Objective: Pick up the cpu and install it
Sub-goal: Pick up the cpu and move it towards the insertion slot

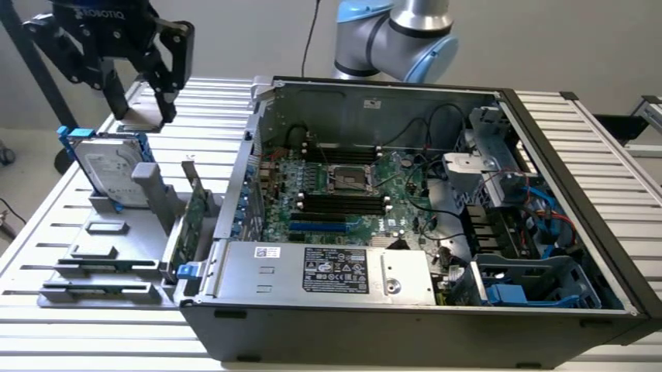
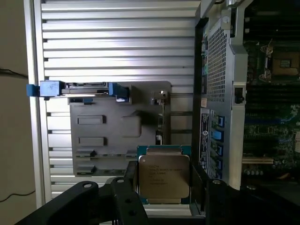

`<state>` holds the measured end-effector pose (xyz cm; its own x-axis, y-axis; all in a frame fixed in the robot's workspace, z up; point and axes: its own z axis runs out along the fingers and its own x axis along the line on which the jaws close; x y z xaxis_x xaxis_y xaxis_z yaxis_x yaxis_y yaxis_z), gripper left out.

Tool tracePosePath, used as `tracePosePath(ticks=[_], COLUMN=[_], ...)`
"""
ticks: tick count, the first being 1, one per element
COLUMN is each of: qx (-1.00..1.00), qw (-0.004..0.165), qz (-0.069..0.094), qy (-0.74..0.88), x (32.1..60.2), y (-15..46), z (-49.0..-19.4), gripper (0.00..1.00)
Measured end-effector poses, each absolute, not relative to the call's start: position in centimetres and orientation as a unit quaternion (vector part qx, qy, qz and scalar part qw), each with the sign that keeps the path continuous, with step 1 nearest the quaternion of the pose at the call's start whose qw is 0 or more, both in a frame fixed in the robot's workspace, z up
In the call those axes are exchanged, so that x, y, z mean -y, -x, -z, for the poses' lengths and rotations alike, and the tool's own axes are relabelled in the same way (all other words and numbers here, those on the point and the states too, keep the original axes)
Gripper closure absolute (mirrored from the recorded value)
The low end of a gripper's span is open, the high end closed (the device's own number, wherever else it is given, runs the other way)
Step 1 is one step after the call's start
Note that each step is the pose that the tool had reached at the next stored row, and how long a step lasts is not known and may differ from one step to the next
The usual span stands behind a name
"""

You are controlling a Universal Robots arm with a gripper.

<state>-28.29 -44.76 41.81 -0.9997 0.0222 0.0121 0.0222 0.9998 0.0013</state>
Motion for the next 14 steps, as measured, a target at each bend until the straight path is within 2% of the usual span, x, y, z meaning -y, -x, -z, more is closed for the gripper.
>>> tracePosePath(ticks=[7,14], qx=[1.0,1.0], qw=[0.006,0.006], qz=[0.003,0.019], qy=[0.011,0.011], x=[44.8,44.8], y=[25.1,21.9], z=[-41.8,-41.8], gripper=[0.45,0.45])
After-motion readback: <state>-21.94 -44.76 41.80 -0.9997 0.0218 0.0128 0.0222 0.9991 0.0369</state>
